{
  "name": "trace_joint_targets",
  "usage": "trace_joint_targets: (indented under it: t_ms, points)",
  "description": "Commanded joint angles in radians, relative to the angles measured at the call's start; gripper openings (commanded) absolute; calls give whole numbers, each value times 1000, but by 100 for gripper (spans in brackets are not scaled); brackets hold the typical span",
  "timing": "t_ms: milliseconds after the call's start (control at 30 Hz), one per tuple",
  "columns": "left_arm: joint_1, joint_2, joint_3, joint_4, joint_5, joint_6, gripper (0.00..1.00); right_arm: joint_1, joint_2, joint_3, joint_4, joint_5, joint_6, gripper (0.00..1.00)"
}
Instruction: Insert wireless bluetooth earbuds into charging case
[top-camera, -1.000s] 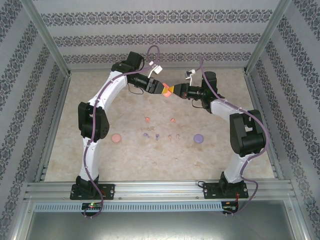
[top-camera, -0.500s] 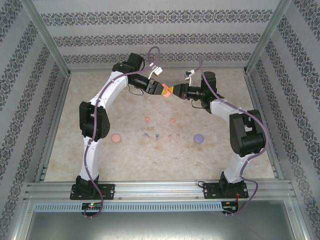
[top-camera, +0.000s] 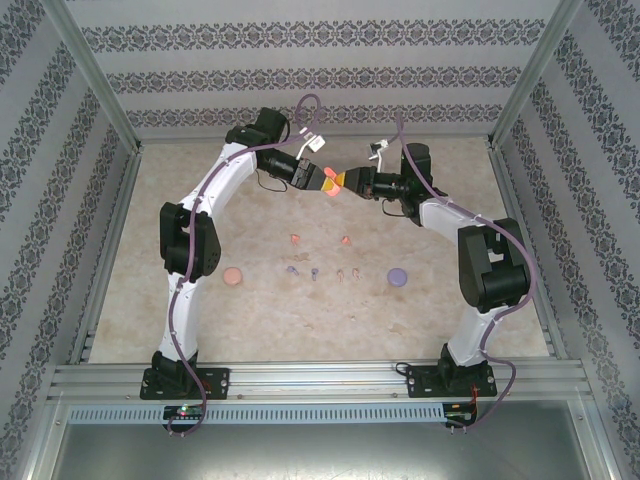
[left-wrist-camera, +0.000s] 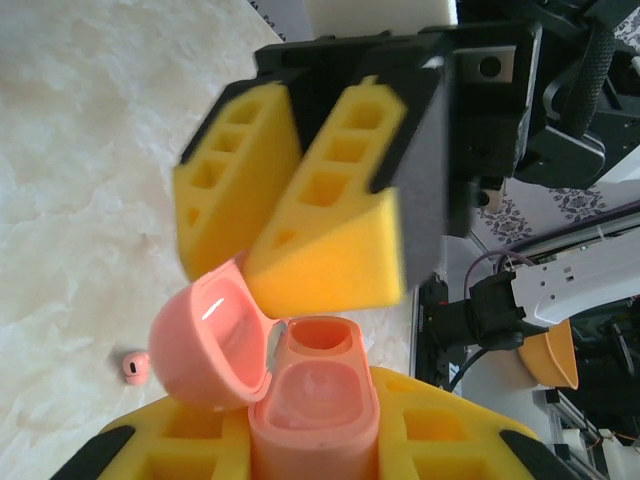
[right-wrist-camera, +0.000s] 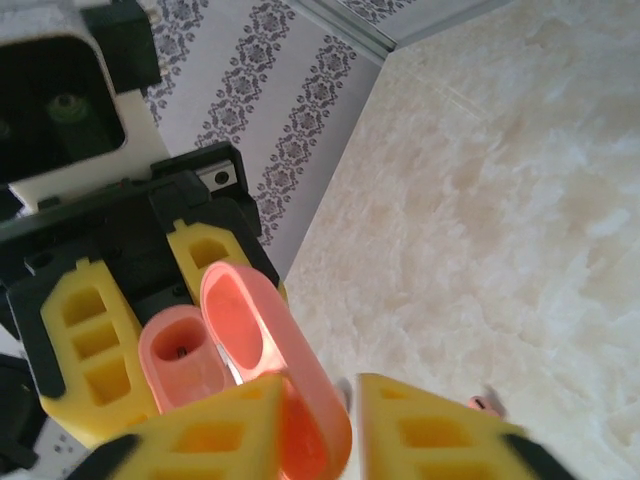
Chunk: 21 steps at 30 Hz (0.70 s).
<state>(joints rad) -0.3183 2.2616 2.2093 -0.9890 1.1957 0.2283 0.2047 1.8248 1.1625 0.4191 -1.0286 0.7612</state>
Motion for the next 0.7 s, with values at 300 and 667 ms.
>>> trace_joint_targets:
  t_ms: [300, 667]
  points:
    - [19, -184, -187, 212, -72, -71, 0, -112, -227, -11, -78, 47, 11, 80]
    - [20, -489, -516, 559, -253, -212, 0, -33, -410, 156, -718, 508, -392, 92]
